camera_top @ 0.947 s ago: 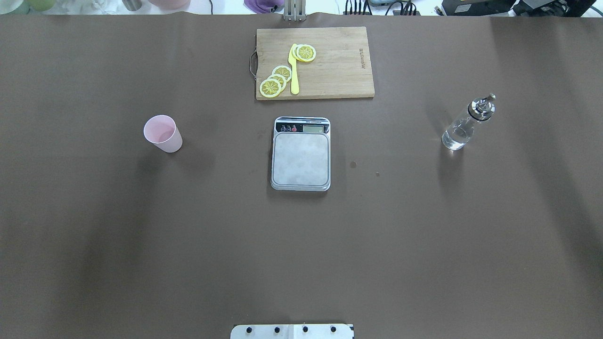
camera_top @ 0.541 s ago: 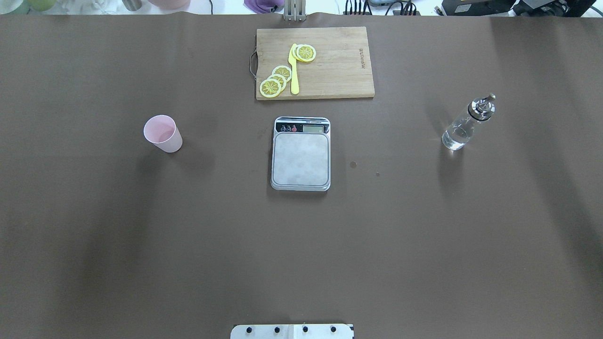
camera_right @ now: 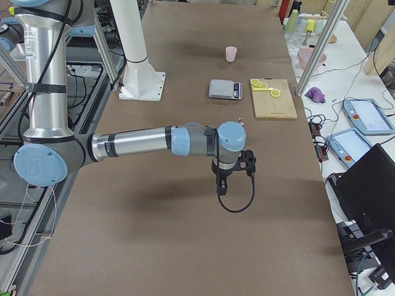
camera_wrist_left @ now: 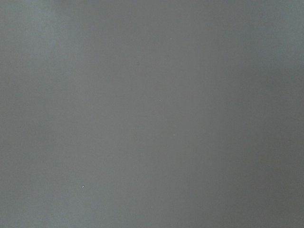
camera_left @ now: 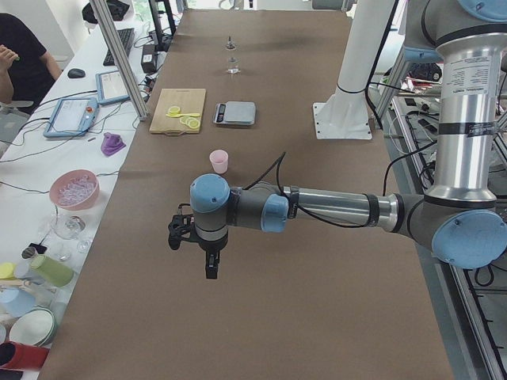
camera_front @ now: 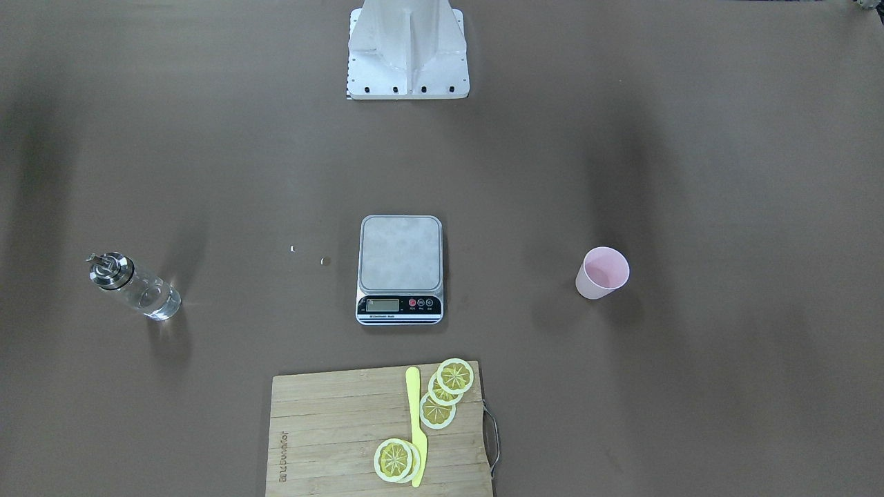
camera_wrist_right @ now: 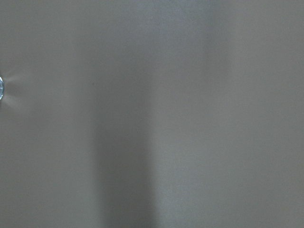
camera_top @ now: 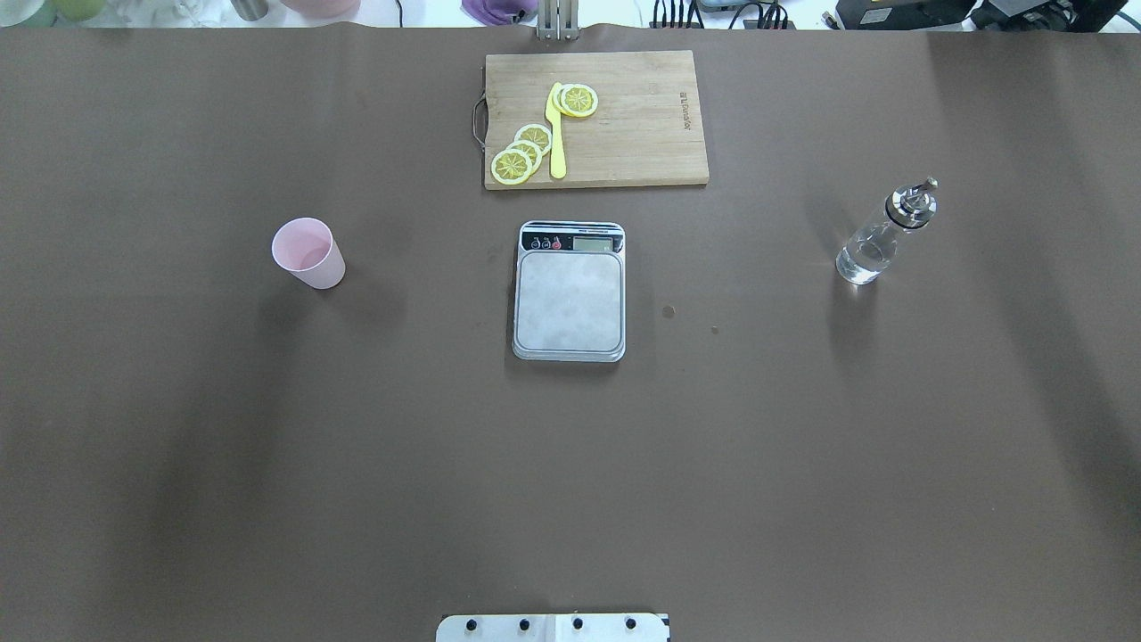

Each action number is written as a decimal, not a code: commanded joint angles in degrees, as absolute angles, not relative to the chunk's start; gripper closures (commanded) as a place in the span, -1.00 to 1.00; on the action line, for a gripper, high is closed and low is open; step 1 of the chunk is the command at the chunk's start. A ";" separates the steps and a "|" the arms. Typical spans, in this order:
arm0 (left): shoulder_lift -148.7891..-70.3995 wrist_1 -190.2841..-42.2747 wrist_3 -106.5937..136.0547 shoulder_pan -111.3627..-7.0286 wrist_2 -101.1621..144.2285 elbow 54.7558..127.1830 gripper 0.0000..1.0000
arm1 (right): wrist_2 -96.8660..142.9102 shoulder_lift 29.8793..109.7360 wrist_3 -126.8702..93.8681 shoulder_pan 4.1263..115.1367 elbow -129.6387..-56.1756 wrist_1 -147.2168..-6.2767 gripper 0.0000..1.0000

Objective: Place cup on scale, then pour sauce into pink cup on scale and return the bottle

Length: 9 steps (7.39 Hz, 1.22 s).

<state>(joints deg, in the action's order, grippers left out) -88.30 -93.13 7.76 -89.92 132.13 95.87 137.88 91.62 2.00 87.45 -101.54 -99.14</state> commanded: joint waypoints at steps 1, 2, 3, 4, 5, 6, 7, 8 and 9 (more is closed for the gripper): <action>-88.50 -93.08 7.73 -89.91 132.19 95.80 -0.98 | 137.90 91.67 1.93 87.45 -101.69 -99.14 -1.00; -88.51 -93.08 7.73 -89.91 132.19 95.97 -0.98 | 137.90 91.50 1.93 87.45 -101.60 -99.14 -1.00; -88.59 -93.16 7.73 -89.91 132.19 95.89 -0.97 | 137.90 91.58 2.02 87.45 -101.60 -99.14 -1.00; -88.68 -93.08 7.73 -89.48 132.10 95.89 -0.98 | 137.90 91.50 1.93 87.45 -101.60 -99.14 -1.00; -88.77 -93.16 7.82 -89.39 132.10 95.98 -0.97 | 137.90 91.41 1.93 87.45 -101.60 -99.14 -1.00; -88.68 -93.34 7.82 -89.30 132.10 95.80 -0.98 | 137.99 91.49 1.93 87.45 -101.86 -99.23 -1.00; -88.59 -93.51 7.74 -89.30 132.10 95.89 -0.98 | 138.42 91.41 1.93 87.45 -101.52 -99.23 -1.00; -88.59 -93.52 7.73 -89.30 132.10 95.89 -0.98 | 138.43 91.41 1.93 87.45 -101.69 -99.23 -1.00; -88.68 -93.52 7.82 -89.21 132.10 95.89 -0.98 | 138.78 91.41 1.93 87.45 -101.69 -99.23 -1.00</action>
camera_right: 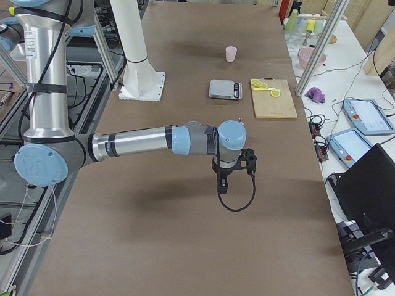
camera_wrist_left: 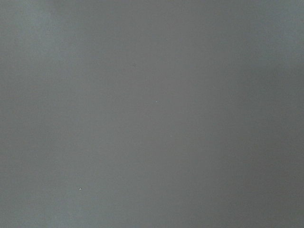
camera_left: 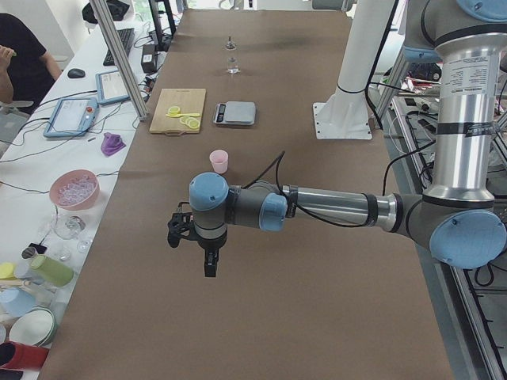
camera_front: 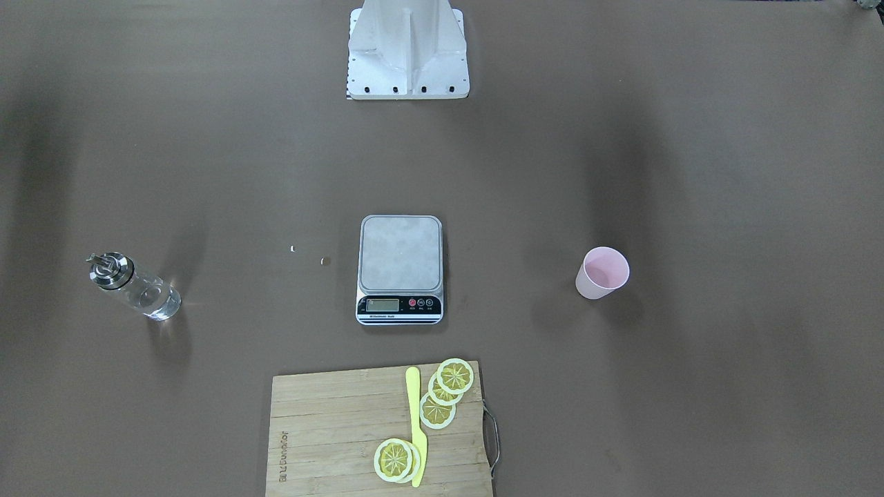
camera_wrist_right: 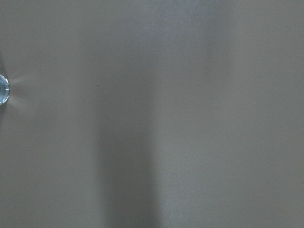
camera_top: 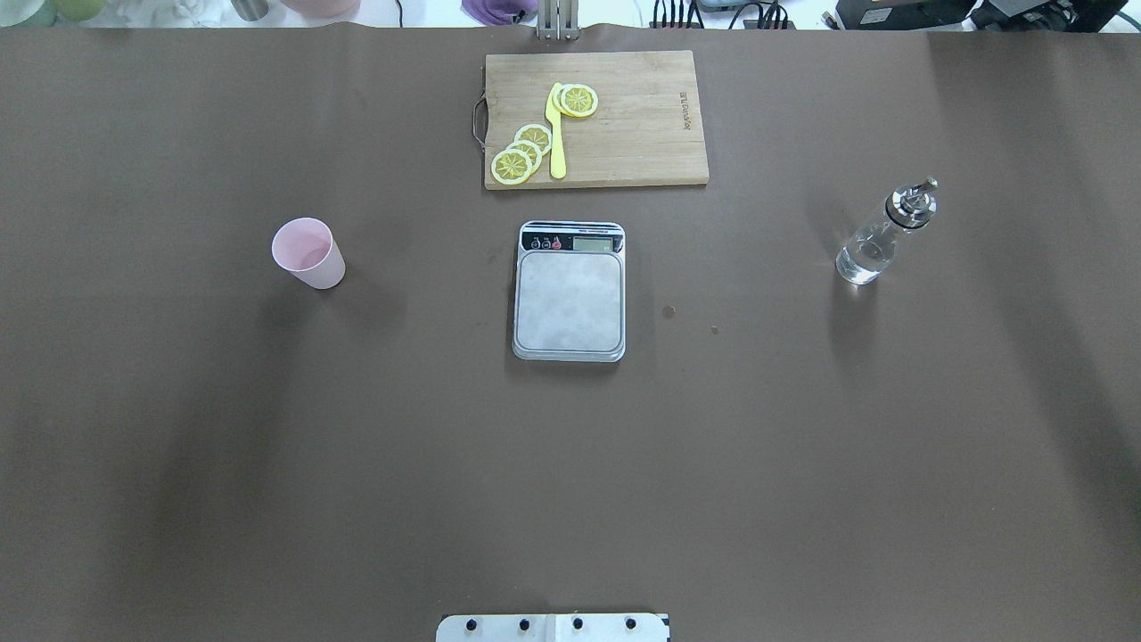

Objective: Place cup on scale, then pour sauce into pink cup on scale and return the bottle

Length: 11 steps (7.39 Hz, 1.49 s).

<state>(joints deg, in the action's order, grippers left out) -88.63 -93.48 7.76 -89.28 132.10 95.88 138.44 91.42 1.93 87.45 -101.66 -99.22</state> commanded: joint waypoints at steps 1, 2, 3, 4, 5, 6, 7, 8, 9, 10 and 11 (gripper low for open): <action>-88.68 -93.52 8.00 -89.03 132.10 95.89 -0.98 | 138.87 91.49 1.93 87.45 -101.69 -99.23 -1.00; -88.68 -93.52 8.00 -89.03 132.19 95.98 -0.97 | 138.87 91.41 1.93 87.45 -101.52 -99.23 -1.00; -88.68 -93.52 7.91 -89.03 132.10 95.98 -0.98 | 138.87 91.32 1.93 87.45 -101.43 -99.23 -1.00; -88.68 -93.52 7.82 -89.03 132.10 95.80 -0.98 | 138.87 91.41 1.93 87.45 -101.60 -99.23 -1.00; -88.68 -93.52 7.74 -89.03 132.10 95.89 -0.98 | 138.87 91.41 1.93 87.45 -101.43 -99.23 -1.00; -88.68 -93.52 7.73 -89.03 132.10 95.89 -0.98 | 138.87 91.32 1.93 87.45 -101.43 -99.23 -1.00; -88.68 -93.52 7.73 -89.03 132.10 95.98 -0.98 | 138.87 91.49 1.93 87.45 -101.69 -99.23 -1.00; -88.68 -93.52 7.73 -89.03 132.10 95.89 -0.97 | 138.95 91.58 1.93 87.45 -101.69 -99.23 -1.00; -88.86 -93.52 7.91 -89.03 132.10 95.98 -0.98 | 139.22 91.58 1.93 87.45 -101.69 -99.23 -1.00; -89.21 -93.52 8.08 -89.03 132.10 96.15 -0.98 | 139.39 91.58 1.93 87.45 -101.78 -99.23 -1.00; -89.21 -93.52 8.09 -89.03 132.10 97.54 -0.98 | 139.31 91.58 1.93 87.45 -101.60 -99.23 -1.00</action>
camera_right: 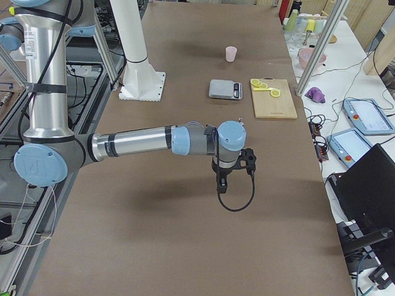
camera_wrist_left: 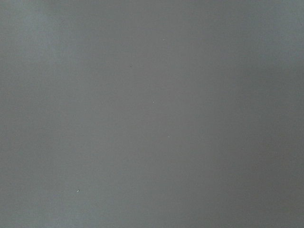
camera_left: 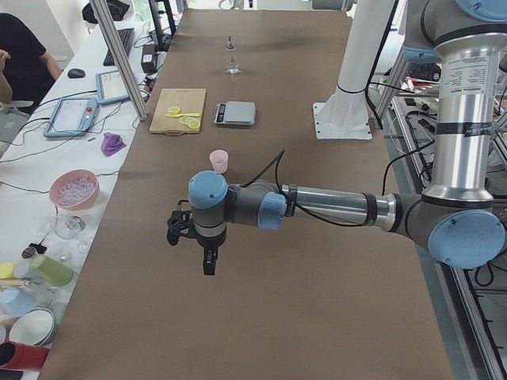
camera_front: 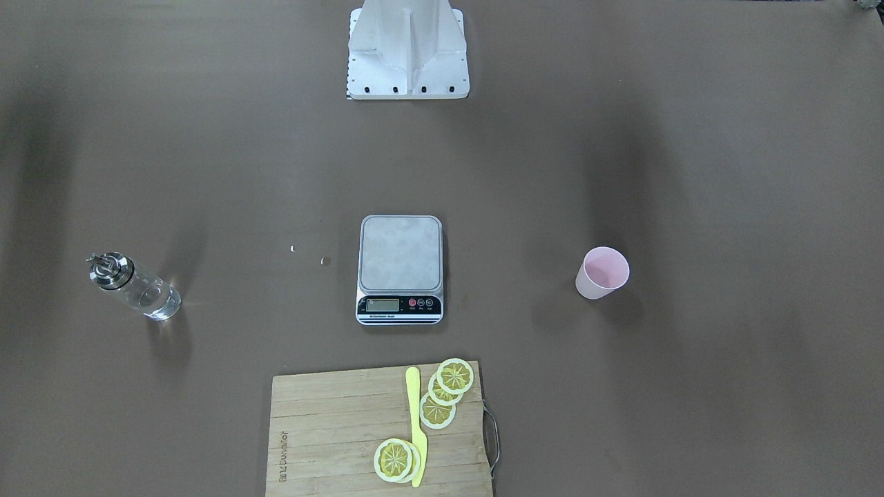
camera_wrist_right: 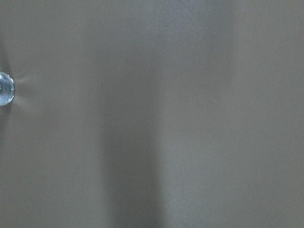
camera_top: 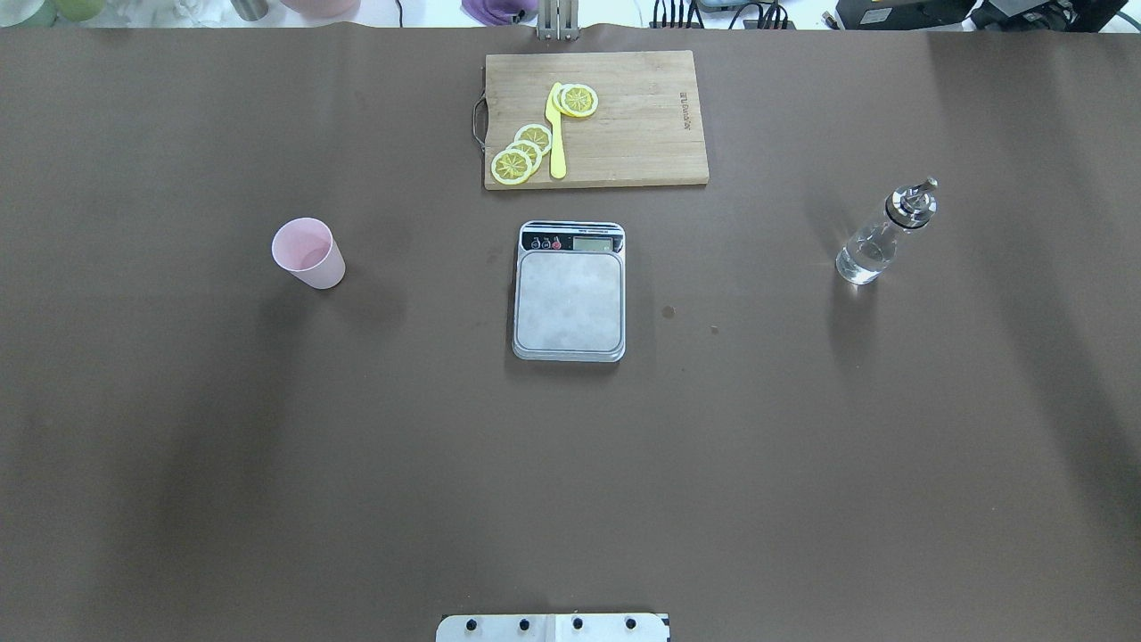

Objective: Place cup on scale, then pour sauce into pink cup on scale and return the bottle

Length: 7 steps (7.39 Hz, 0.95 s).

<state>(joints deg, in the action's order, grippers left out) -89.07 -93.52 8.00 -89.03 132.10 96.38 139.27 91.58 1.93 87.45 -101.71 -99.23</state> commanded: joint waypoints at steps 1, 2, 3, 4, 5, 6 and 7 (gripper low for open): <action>-90.78 -96.30 8.00 -88.95 131.75 97.47 -0.97 | 139.39 91.58 1.93 87.45 -101.69 -99.23 -1.00; -91.14 -99.46 10.78 -87.90 131.57 97.38 -0.97 | 139.39 91.58 1.93 87.45 -101.78 -99.32 -1.00; -94.54 -98.97 14.55 -83.02 131.57 97.12 -0.97 | 140.09 91.58 1.67 87.45 -101.78 -99.32 -1.00; -99.27 -98.88 19.81 -78.36 131.75 96.86 -0.98 | 140.36 91.67 0.10 87.45 -101.86 -99.23 -1.00; -101.23 -98.62 24.39 -75.35 131.75 96.77 -0.98 | 140.45 91.67 0.00 87.45 -101.69 -99.23 -1.00; -105.43 -98.53 34.96 -72.28 131.57 95.55 -0.97 | 140.45 91.67 0.00 87.45 -101.78 -99.14 -1.00; -107.47 -98.53 39.33 -67.98 130.96 95.62 -0.97 | 140.45 91.67 0.00 87.45 -101.60 -99.14 -1.00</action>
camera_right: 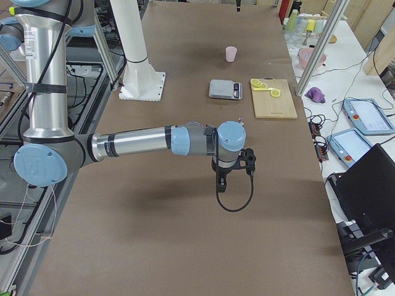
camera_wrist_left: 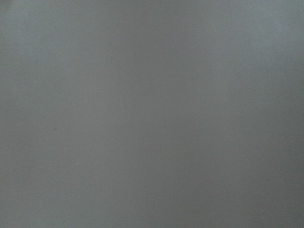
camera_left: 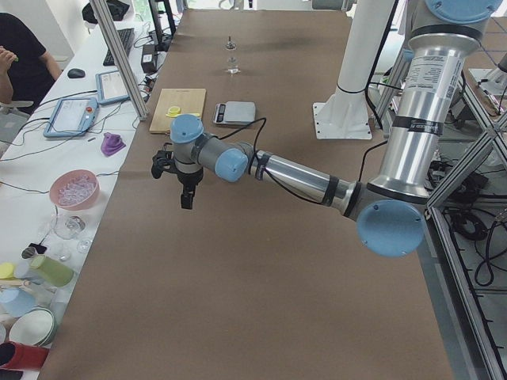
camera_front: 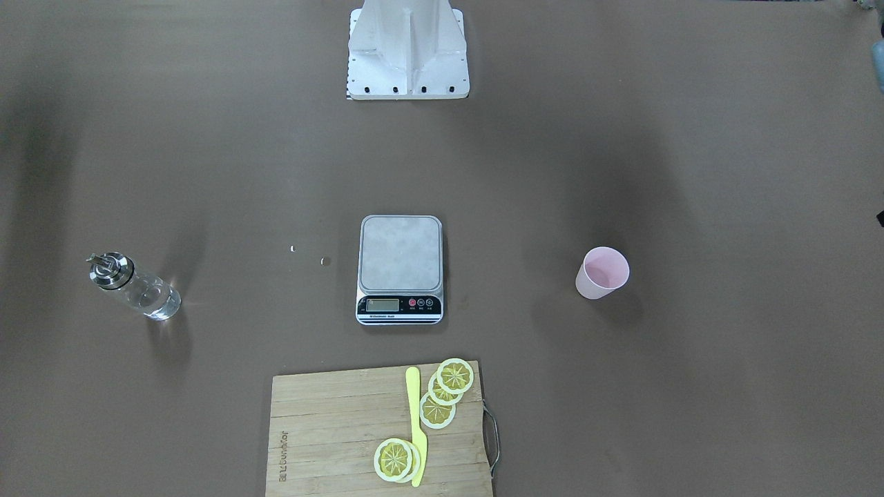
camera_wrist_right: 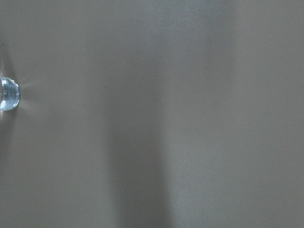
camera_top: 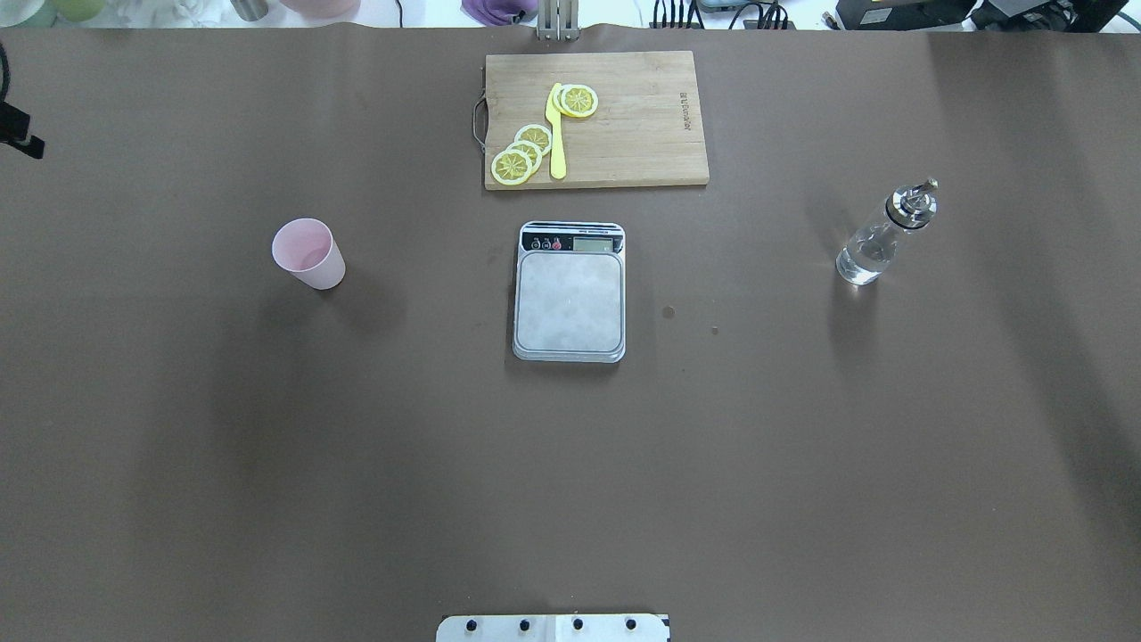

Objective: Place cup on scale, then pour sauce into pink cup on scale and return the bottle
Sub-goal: 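Move the left gripper to the pink cup and grasp it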

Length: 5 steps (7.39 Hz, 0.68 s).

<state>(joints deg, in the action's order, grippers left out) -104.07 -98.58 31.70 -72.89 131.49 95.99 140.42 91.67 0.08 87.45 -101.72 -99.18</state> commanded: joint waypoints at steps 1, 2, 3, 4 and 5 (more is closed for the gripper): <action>-108.27 -98.87 45.73 -64.11 125.48 97.02 -0.97 | 140.45 91.67 0.00 87.45 -101.34 -99.14 -1.00; -108.54 -99.22 52.66 -58.59 122.90 98.95 -0.96 | 140.45 91.76 0.00 87.45 -101.42 -99.14 -1.00; -108.63 -101.58 54.73 -56.10 119.74 99.14 -0.95 | 140.45 91.67 0.09 87.45 -101.34 -99.14 -1.00; -108.55 -103.78 55.97 -53.73 119.10 98.01 -0.95 | 140.28 91.67 0.09 87.45 -101.42 -99.14 -1.00; -108.72 -103.89 57.12 -52.31 118.48 98.00 -0.95 | 140.27 91.67 0.17 87.45 -101.51 -99.14 -1.00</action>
